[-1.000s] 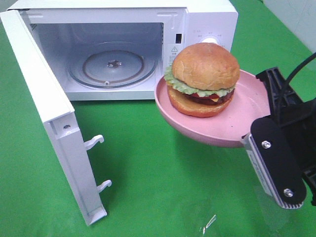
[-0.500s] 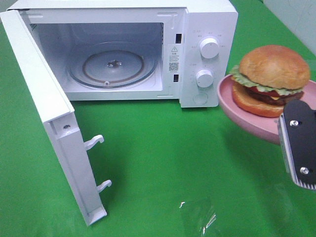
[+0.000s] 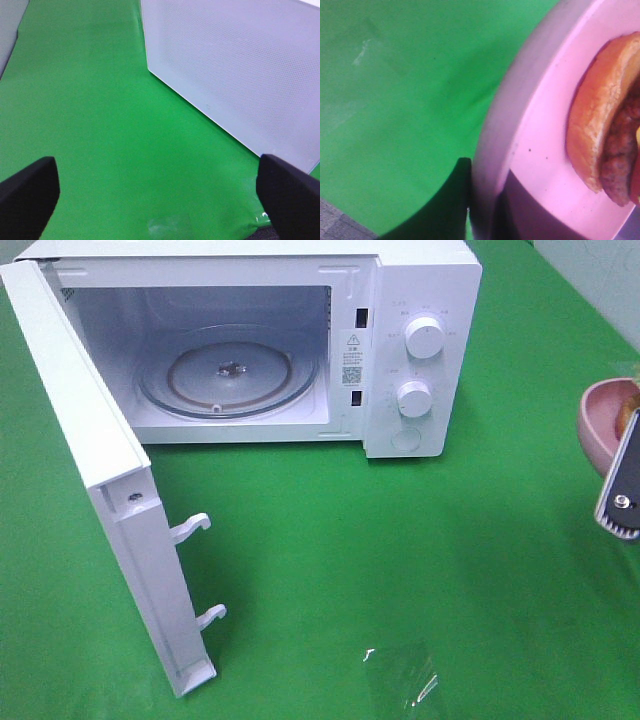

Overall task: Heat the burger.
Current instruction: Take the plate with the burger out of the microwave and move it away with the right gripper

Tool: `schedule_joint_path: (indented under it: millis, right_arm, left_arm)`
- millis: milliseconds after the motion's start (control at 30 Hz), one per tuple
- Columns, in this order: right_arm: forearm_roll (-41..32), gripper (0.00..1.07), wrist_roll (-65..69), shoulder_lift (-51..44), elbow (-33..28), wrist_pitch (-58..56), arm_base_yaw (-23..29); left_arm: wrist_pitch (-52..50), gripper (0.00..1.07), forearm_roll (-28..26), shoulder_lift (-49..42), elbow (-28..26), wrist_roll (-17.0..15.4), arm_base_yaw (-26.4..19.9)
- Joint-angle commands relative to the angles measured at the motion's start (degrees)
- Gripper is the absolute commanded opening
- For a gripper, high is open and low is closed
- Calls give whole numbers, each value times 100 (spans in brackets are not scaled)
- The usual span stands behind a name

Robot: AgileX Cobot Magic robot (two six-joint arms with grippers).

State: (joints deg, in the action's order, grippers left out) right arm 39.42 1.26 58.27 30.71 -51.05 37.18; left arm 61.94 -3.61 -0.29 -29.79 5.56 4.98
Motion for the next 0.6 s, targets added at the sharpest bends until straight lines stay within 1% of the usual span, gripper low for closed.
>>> schedule_joint_path:
  millis: [33,300,367,600]
  right_arm:
    - [384,0,355,-92,40,-155,-40]
    - [384,0,688,-40,40,-607,-40]
    - [418,0,945,201,40,-825,-40]
    - [579,0,1713,561,52,-900,-40]
  left_arm:
    - [-63,100,11,-40,17,-23,-6]
    - [-63,100,11,-40,17,-23,-6]
    - [-63,100,11,-40,17,-23,-6]
    - [-63,100,11,-40,17,-23,-6]
